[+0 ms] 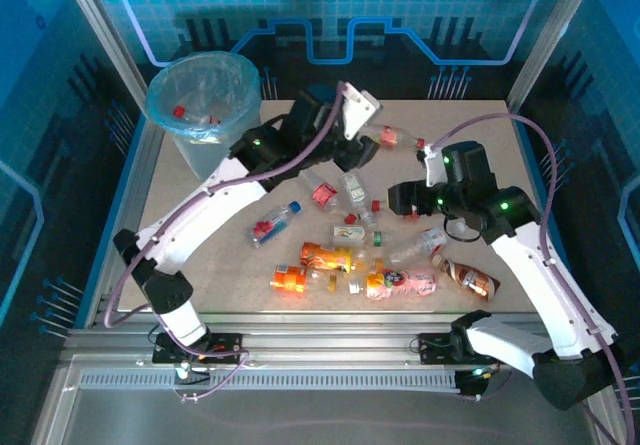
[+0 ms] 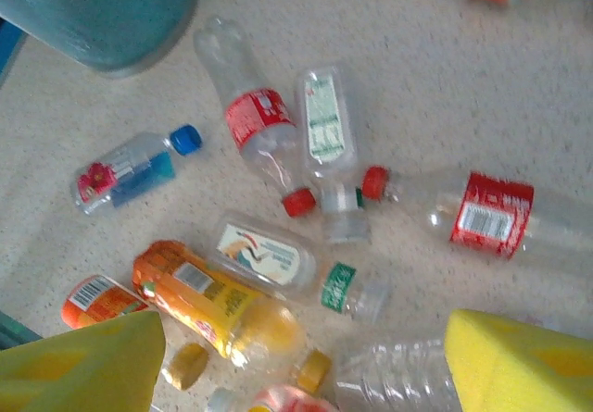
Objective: Put the plastic bottles in the bin
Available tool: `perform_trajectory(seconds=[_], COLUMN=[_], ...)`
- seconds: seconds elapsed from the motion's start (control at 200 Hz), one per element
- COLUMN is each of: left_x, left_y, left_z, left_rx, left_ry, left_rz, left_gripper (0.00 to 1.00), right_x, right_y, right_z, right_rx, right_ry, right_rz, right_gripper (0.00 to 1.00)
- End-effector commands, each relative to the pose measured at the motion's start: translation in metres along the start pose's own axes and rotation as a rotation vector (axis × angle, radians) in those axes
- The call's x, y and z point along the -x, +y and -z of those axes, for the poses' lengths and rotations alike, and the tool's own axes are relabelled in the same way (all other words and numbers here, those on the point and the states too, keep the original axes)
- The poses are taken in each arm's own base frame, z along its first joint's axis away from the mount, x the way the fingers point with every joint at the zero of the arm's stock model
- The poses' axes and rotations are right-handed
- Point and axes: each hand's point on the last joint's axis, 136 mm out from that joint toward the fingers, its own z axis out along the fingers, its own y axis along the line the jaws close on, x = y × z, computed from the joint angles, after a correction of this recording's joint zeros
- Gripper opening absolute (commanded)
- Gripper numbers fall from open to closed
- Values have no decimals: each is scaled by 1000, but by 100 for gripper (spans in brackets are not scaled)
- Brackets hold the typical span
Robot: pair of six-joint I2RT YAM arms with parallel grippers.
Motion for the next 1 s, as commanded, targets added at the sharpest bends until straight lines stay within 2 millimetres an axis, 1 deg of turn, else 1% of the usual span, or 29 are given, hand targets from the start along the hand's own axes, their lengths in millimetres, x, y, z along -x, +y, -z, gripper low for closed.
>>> perform_trajectory(seconds=[0.0,0.1,0.215,0.345,0.47,0.55,0.635,0.725,0.81,0.89,0.91,0.95,0.955,0.995], left_x=[-39,-62,-88,-115,-132,-141,-142,-135,-125,-119,-114,-111,-113,-108], left_y=[-11,-17,-23,-21,-22,-15,-4,6,12,17,19,23,24,30], left_z=[-24,-37,-54,-71,-82,-89,-93,-95,-99,-110,-112,-120,-122,-131], left_rx=[-31,-49,-63,-53,-75,-73,-68,-67,-61,-58,-57,-48,-46,-36], left_ry=[120,174,231,297,332,348,349,323,283,270,265,271,278,282], left_rz=[71,129,169,206,245,281,327,361,346,311,300,286,284,275], left_gripper=[57,57,57,57,57,58,58,58,58,58,58,58,58,58], right_x=[-26,-39,-47,-47,-46,-40,-20,10,41,64,68,79,80,88], right_y=[-5,-10,-16,-22,-29,-38,-51,-67,-85,-103,-108,-117,-117,-129], right_z=[-5,-15,-25,-34,-43,-51,-58,-67,-79,-95,-100,-108,-109,-120], right_rx=[38,42,32,22,5,-10,-30,-32,-37,-32,-37,-45,-43,-52], right_ry=[73,103,137,151,162,152,107,26,-59,-91,-91,-96,-98,-97], right_rz=[-44,-56,-64,-69,-77,-93,-149,-244,-346,-442,-466,-509,-512,-560], right_gripper=[80,80,79,79,78,78,78,78,78,78,78,78,78,77])
